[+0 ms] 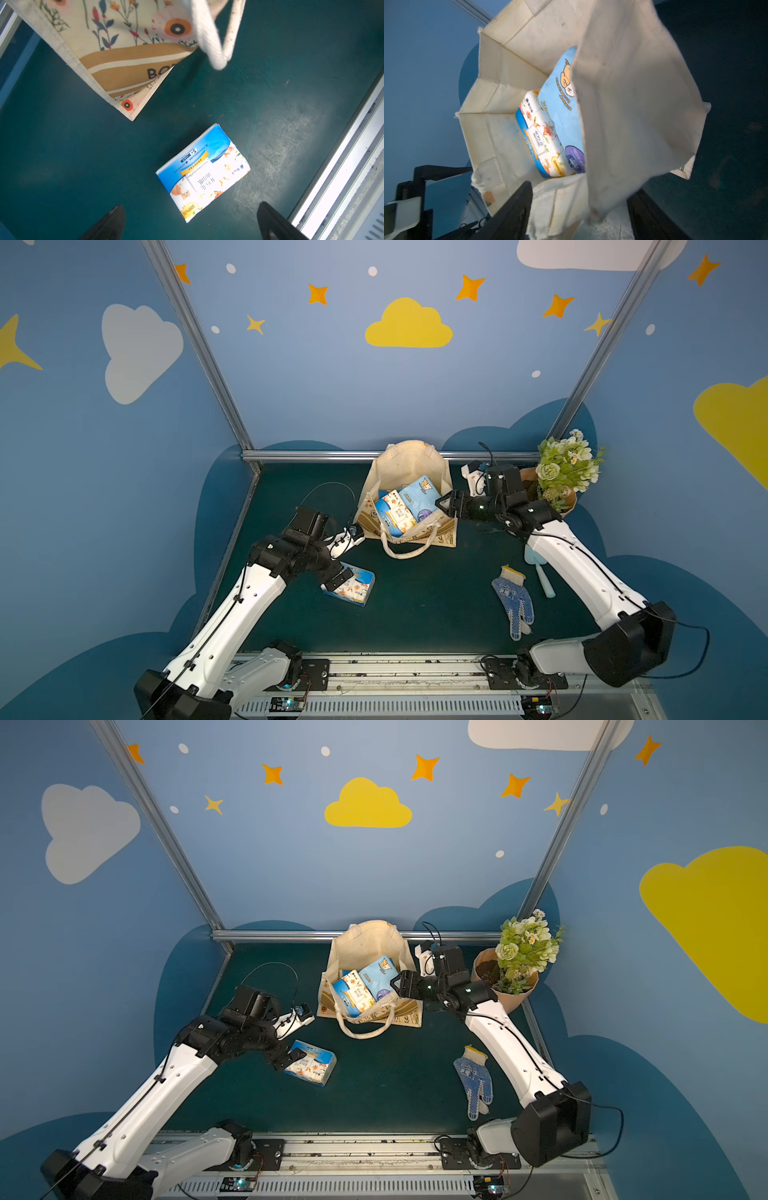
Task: Put tissues into the canvas bag
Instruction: Adjust the canvas bag at the center of the board.
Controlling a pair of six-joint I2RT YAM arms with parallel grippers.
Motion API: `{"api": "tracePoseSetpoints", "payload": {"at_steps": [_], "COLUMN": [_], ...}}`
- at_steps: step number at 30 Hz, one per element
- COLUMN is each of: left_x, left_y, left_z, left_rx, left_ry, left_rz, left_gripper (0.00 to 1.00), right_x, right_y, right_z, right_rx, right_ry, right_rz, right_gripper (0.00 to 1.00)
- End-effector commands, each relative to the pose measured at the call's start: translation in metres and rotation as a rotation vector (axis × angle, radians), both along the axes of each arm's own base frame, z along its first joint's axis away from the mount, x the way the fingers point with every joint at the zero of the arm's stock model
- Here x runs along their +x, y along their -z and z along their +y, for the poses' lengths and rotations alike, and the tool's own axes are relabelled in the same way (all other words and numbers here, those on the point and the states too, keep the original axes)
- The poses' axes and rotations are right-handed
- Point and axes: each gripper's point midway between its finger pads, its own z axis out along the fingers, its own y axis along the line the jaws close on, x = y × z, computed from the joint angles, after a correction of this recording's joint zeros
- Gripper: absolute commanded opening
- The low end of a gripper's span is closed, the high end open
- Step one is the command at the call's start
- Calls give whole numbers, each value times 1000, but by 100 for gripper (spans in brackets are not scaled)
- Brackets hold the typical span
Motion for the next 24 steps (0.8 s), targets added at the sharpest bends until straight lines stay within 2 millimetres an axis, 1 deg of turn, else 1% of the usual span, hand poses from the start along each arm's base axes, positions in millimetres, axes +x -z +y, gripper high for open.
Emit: {"api": "tracePoseSetpoints", "payload": {"at_steps": [1,6,8,10,13,15,18,20,24], "left_x": [2,3,3,0,-3,-7,-13,-16,-13], "left_y": [0,3,3,6,17,26,42,50,58], "left_z": [-1,0,2,3,19,29,43,47,42], "left_rx": [-2,9,15,32,127,175,223,225,173], "left_ry": [5,4,3,27,60,108,159,183,226], "left_rz": [-2,1,0,3,1,16,78,131,155], "left_gripper": [100,100,100,100,100,100,100,100,100], "right_x": [-3,-5,-7,-9,-17,-27,-38,-40,-45], "right_y": [-12,-7,-3,-2,-1,-4,-8,-9,-9], "right_z": [2,5,2,-5,-19,-25,-32,-33,-35], "right_rx": [43,50,40,17,-18,-23,-32,-31,-37], "right_ry": [-12,-15,-4,28,71,76,73,73,61], "right_rz": [-35,-4,4,4,6,1,-12,-19,-14], "right_gripper": [72,75,75,76,78,83,86,88,88]}}
